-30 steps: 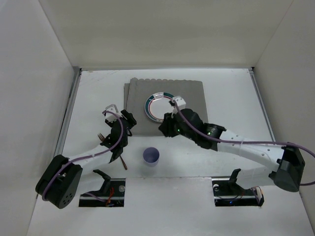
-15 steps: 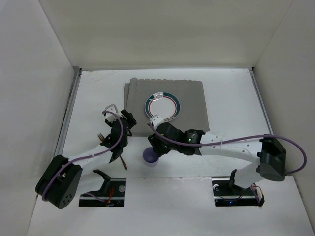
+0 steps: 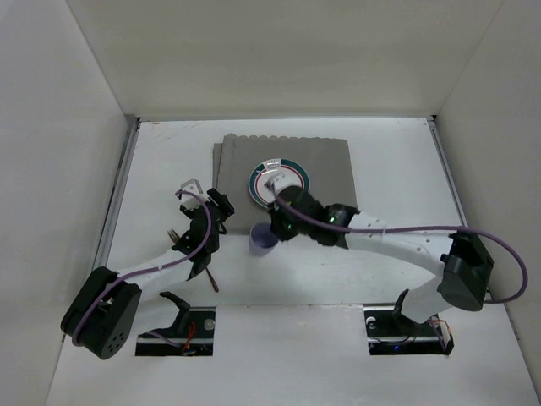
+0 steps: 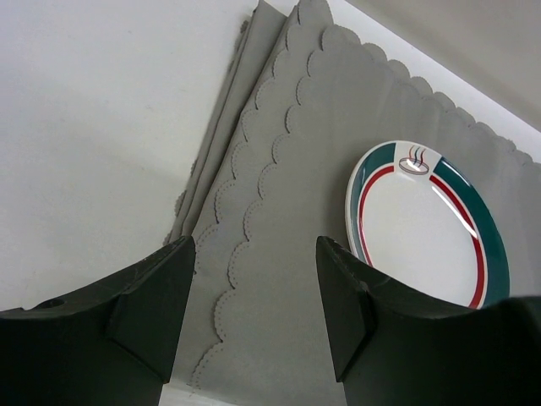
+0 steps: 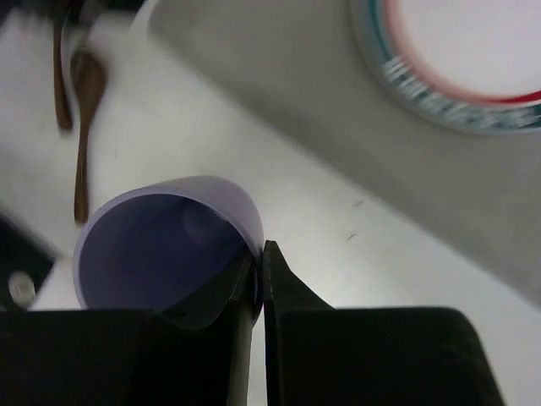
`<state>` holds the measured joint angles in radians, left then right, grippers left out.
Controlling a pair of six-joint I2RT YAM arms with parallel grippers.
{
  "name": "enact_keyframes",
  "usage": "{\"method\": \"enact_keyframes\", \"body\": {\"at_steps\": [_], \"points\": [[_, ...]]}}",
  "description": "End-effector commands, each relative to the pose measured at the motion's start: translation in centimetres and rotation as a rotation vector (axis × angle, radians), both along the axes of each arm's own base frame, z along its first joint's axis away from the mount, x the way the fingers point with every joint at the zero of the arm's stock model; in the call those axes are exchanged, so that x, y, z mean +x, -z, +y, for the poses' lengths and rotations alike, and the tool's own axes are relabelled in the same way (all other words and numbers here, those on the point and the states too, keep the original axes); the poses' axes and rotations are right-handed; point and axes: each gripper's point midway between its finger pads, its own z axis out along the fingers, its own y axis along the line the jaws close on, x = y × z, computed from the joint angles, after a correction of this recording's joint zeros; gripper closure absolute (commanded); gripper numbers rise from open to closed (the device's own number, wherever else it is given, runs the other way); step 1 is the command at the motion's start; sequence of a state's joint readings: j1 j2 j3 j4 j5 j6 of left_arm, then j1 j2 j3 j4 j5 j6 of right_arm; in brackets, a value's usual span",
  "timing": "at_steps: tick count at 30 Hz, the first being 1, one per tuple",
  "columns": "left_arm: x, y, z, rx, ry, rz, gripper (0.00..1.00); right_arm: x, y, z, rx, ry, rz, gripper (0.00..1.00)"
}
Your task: Set the dinner table for one person
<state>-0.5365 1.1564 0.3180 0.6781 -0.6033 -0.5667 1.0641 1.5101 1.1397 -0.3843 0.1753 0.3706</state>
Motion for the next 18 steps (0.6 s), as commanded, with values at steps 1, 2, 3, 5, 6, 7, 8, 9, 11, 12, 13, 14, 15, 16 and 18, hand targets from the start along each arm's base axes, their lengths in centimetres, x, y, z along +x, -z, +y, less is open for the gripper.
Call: {"method": "enact_keyframes", "body": {"at_steps": [1, 2, 3, 5, 6, 7, 8, 9, 11, 12, 13, 14, 15, 16, 18], "points": [[0.4, -1.5, -0.1, -0.038, -0.011, -0.054, 0.43, 10.0, -9.5, -2.9, 0.254, 0.251, -0.189, 0.89], [0.4, -1.2, -0.2, -0.034, -0.010, -0.047, 0.43, 12.5, -10.2, -4.4, 0.271, 0.316, -0.213, 0.89], [0.3, -1.2, -0.4, -0.033, -0.003, -0.045, 0.43, 15.1, -10.7, -6.3, 0.279, 0.388, -0.233, 0.89], [0.2, -1.5, -0.5, -0.037, 0.003, -0.053, 0.43, 19.6, -11.3, -9.7, 0.283, 0.504, -0.258, 0.89], [0.2, -1.6, -0.5, -0.036, 0.002, -0.057, 0.43, 21.8, -11.3, -11.6, 0.275, 0.567, -0.263, 0.89], [0.2, -1.6, -0.4, -0.036, -0.001, -0.057, 0.43, 23.8, -11.3, -13.5, 0.261, 0.624, -0.265, 0.89], [0.3, -1.5, -0.2, -0.039, -0.005, -0.055, 0.43, 25.6, -11.3, -15.1, 0.246, 0.676, -0.264, 0.89], [0.2, -1.3, -0.2, -0.035, -0.005, -0.048, 0.43, 27.2, -11.3, -16.6, 0.225, 0.723, -0.271, 0.89], [0.3, -1.2, -0.5, -0.032, 0.003, -0.042, 0.43, 29.9, -10.8, -19.0, 0.184, 0.788, -0.267, 0.89], [0.2, -1.2, -0.7, -0.032, 0.007, -0.041, 0.43, 30.9, -10.2, -20.0, 0.161, 0.811, -0.250, 0.89], [0.3, -1.2, -0.7, -0.029, 0.008, -0.038, 0.43, 31.6, -9.5, -20.6, 0.143, 0.822, -0.226, 0.89], [0.3, -1.1, -0.8, -0.028, 0.007, -0.036, 0.43, 32.1, -8.9, -21.0, 0.130, 0.828, -0.208, 0.88], [0.4, -0.9, -0.7, -0.024, 0.004, -0.029, 0.43, 32.6, -8.1, -21.4, 0.115, 0.831, -0.185, 0.88], [0.5, -0.8, -0.7, -0.023, 0.004, -0.026, 0.43, 33.0, -7.3, -21.7, 0.098, 0.831, -0.164, 0.88], [0.4, -0.7, -0.8, -0.021, 0.007, -0.022, 0.43, 33.7, -5.9, -22.3, 0.067, 0.834, -0.135, 0.88]]}}
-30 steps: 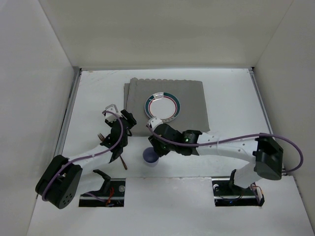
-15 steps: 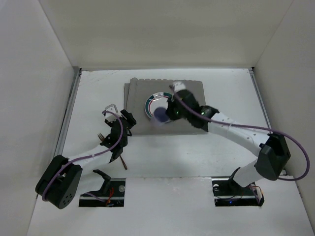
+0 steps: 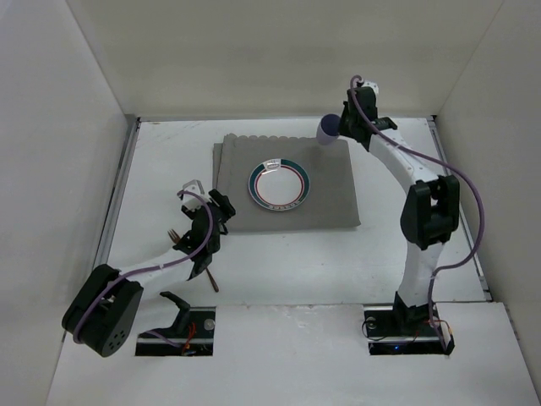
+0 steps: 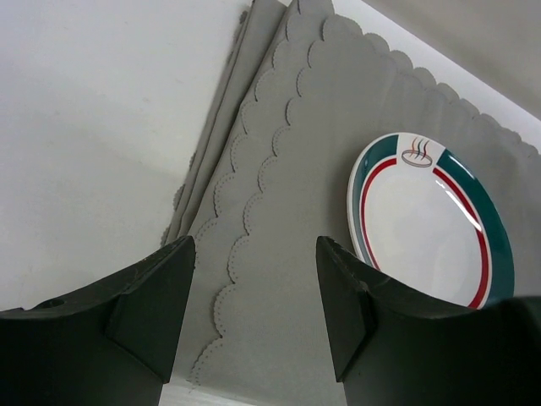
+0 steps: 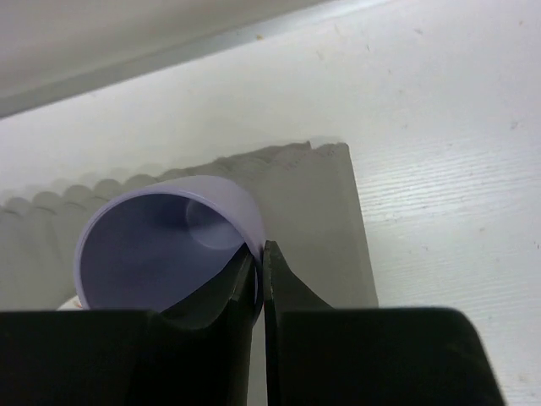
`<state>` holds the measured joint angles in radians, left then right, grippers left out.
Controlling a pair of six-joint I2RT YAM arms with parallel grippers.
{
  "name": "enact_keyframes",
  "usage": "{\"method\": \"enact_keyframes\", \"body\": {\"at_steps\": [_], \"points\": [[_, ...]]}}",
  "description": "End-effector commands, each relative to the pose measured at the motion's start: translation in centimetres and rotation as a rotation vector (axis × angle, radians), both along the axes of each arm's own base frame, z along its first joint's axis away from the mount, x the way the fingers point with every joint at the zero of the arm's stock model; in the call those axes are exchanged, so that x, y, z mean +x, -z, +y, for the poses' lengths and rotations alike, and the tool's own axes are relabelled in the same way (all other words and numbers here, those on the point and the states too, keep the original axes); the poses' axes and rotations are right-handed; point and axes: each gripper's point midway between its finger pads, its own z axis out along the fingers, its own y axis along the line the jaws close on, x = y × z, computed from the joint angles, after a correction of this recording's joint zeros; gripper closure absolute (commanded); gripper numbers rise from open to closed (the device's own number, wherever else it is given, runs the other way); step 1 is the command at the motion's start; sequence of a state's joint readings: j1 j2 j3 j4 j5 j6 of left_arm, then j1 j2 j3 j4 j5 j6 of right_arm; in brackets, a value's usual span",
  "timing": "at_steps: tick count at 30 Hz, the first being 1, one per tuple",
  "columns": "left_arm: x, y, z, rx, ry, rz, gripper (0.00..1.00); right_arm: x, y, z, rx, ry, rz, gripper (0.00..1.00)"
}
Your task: Set the dinner table for one person
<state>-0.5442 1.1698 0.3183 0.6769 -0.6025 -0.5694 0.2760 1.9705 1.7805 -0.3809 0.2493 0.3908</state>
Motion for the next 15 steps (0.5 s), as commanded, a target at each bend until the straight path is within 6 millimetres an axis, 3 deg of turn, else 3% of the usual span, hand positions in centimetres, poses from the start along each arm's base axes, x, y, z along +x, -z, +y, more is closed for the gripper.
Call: {"method": "enact_keyframes", "body": {"at_steps": [1, 15], "points": [[0.5, -1.2, -0.6, -0.027, 0.001, -0.036, 0.43, 0.1, 0.5, -0.2, -0.019, -0.019, 0.058, 0.88], [0.7, -0.9, -0.5, -0.028, 0.001, -0.025, 0.42, 1.3, 5.8, -1.1, -0.081, -0.014, 0.179, 0.84]]}}
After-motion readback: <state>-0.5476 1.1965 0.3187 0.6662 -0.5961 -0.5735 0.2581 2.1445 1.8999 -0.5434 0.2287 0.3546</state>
